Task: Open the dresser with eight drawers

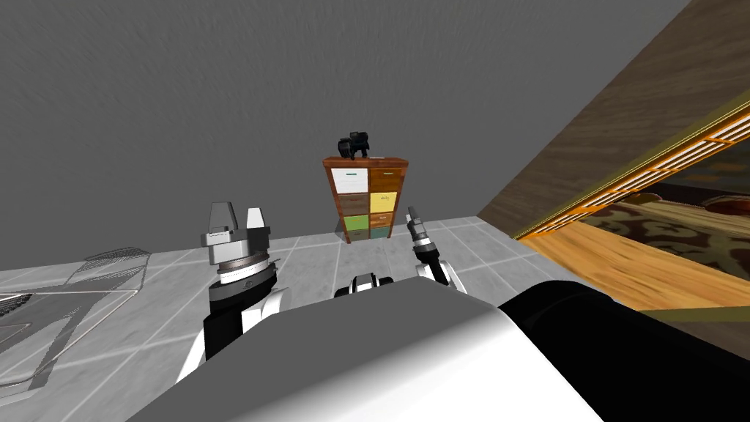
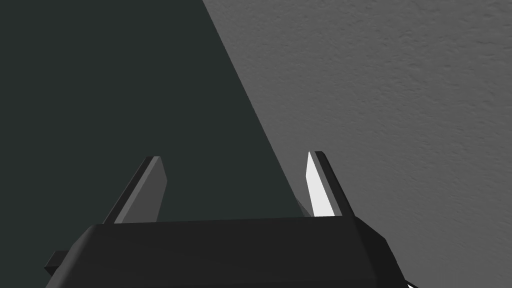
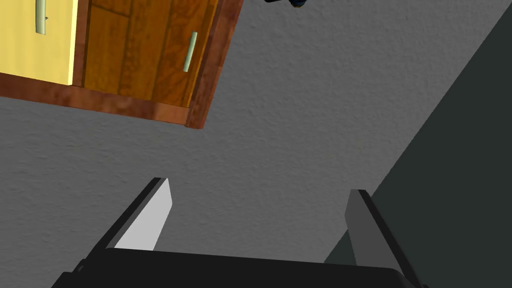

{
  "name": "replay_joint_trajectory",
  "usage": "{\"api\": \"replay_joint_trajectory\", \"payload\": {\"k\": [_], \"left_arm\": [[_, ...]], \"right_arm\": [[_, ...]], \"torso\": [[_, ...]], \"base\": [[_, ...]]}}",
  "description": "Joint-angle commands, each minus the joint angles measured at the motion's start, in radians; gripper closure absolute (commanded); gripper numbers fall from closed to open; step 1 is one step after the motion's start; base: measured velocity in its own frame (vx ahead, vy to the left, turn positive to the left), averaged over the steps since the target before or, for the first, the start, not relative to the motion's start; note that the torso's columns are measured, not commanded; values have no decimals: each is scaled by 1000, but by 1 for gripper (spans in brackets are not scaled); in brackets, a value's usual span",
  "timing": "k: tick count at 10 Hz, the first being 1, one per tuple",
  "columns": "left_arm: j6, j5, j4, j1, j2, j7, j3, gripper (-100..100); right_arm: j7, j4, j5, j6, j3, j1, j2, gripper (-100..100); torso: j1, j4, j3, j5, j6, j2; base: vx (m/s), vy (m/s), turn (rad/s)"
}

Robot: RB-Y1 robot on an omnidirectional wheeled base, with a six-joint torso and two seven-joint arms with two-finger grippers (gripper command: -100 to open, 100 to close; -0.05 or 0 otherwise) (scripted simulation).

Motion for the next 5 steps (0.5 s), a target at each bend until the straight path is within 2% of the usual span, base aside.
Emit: {"api": "replay_joint_trajectory", "payload": {"k": [1,2,3,4,5], "left_arm": [[0,0,0,0,0,0,0,0],[0,0,0,0,0,0,0,0],[0,0,0,0,0,0,0,0],[0,0,0,0,0,0,0,0],[0,0,0,0,0,0,0,0]], "right_arm": [[21,18,70,72,13,7,-27,-100],[21,18,76,81,13,7,-27,-100],[37,34,116,119,23,10,-42,-100],[37,34,124,127,23,10,-42,-100],[53,51,166,165,33,14,-57,-100]], "torso": [[-1,1,2,0,0,3],[-1,1,3,0,0,5],[-1,1,3,0,0,5],[0,1,2,0,0,3],[0,1,1,0,0,2]], "base": [[88,22,96],[65,13,47],[74,17,87],[66,18,50],[105,18,111]]}}
